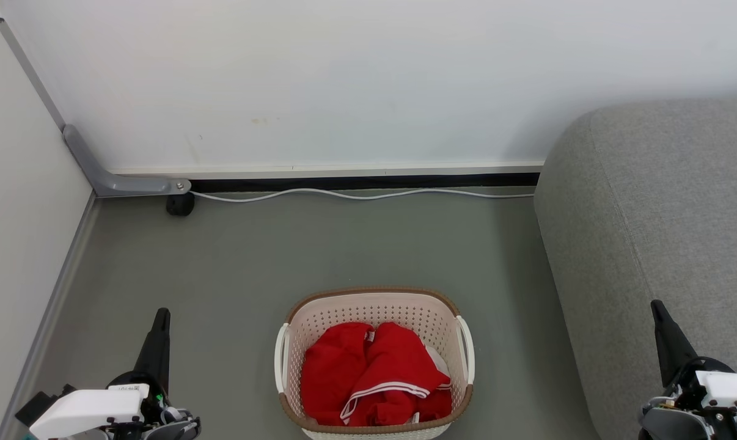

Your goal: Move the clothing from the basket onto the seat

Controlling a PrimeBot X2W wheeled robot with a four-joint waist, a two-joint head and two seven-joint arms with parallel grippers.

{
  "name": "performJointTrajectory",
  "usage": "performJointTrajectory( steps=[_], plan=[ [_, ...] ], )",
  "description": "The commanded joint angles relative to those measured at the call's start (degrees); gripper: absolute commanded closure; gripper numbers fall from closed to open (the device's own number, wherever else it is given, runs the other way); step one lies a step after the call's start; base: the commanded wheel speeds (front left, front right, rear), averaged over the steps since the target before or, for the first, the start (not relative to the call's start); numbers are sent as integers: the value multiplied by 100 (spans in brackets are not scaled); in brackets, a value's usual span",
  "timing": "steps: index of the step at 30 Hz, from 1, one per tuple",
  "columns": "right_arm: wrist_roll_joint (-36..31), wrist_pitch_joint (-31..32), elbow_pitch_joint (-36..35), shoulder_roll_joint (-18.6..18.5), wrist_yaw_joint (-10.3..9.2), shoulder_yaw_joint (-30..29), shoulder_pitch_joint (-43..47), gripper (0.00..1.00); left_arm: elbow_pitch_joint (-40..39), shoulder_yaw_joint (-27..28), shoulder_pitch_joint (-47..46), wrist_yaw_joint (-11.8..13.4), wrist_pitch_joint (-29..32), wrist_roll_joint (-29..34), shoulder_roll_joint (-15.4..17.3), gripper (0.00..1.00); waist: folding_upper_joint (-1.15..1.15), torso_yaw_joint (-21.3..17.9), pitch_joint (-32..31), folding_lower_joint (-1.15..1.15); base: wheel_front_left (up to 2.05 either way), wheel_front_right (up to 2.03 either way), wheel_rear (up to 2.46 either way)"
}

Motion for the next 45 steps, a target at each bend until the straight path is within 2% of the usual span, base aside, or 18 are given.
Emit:
performJointTrajectory(
  steps=[1, 45],
  plan=[
    [66, 43, -155, -72, 25, 127, -193, 100, -159, 183, -330, -47, 34, -22, 100, 100, 0, 0, 0, 0, 0, 0, 0],
    [66, 43, -155, -72, 25, 127, -193, 100, -159, 183, -330, -47, 34, -22, 100, 100, 0, 0, 0, 0, 0, 0, 0]
  ],
)
